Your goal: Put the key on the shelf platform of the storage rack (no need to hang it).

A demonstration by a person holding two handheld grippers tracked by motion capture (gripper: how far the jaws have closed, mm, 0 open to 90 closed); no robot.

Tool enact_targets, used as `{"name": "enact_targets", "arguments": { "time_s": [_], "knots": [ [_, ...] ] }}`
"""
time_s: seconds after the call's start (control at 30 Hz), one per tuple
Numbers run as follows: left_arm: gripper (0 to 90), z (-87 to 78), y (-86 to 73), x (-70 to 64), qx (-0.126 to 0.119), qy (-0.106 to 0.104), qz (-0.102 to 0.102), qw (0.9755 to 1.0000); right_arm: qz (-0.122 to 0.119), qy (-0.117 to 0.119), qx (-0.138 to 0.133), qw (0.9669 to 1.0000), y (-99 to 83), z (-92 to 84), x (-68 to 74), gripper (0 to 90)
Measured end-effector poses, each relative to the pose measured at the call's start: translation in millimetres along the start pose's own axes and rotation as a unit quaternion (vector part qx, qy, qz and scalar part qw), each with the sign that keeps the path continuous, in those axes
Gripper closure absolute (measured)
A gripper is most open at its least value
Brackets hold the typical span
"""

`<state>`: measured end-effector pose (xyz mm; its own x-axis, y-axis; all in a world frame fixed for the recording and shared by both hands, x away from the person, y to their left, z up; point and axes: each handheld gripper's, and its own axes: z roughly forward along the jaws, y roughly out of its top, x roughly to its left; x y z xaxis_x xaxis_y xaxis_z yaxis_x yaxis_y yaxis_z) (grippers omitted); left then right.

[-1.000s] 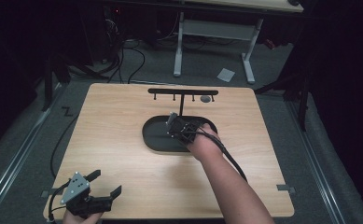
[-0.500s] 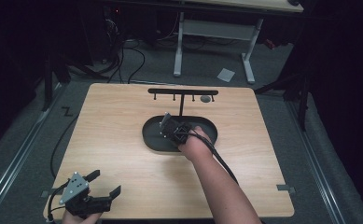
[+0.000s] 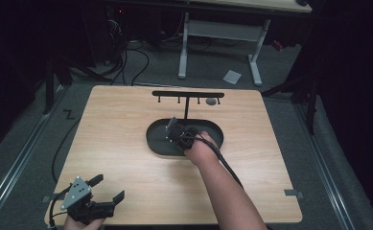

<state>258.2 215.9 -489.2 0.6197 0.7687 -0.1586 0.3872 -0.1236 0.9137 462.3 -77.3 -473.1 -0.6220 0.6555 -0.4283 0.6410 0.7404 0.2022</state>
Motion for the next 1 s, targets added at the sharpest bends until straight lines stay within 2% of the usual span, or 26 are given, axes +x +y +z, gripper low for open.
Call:
{"name": "enact_targets", "arguments": {
  "time_s": [0.07, 0.23, 0.37, 0.4, 0.57, 0.63, 0.7, 1.0],
  "knots": [
    [3.6, -0.1, -0.1, -0.1, 0.000, 0.000, -0.001, 1.0000, 0.004, -0.001, 0.009, 1.0000, -3.2, 5.9, -1.4, 48.8],
    [3.7, -0.1, -0.2, 0.1, 0.000, 0.000, -0.001, 1.0000, 0.008, -0.005, 0.004, 0.9999, -7.5, 7.8, -4.7, 48.9],
    [3.7, 0.7, -0.8, 0.9, 0.000, 0.001, -0.002, 1.0000, 0.016, 0.002, -0.017, 0.9997, -8.8, -3.7, -10.8, 49.0],
    [3.7, 1.0, -1.0, 1.0, 0.001, 0.001, -0.003, 1.0000, 0.022, 0.004, -0.019, 0.9996, -9.2, -6.2, -12.3, 49.0],
    [3.7, 2.6, -0.7, -1.1, 0.003, -0.001, 0.000, 1.0000, 0.020, 0.004, -0.019, 0.9996, -12.0, -8.7, -17.0, 48.9],
    [3.8, 2.8, -0.3, -2.0, 0.003, -0.001, 0.002, 1.0000, 0.022, 0.008, -0.014, 0.9996, -12.7, -4.9, -17.0, 48.9],
    [3.8, 2.7, -0.2, -2.4, 0.004, -0.001, 0.003, 1.0000, 0.024, 0.015, 0.006, 0.9996, -13.9, 5.8, -15.6, 48.8],
    [3.8, 2.3, -1.3, -0.5, 0.003, -0.002, 0.000, 1.0000, 0.038, 0.020, 0.014, 0.9990, -15.8, 22.8, -15.5, 48.0]
  ]
}}
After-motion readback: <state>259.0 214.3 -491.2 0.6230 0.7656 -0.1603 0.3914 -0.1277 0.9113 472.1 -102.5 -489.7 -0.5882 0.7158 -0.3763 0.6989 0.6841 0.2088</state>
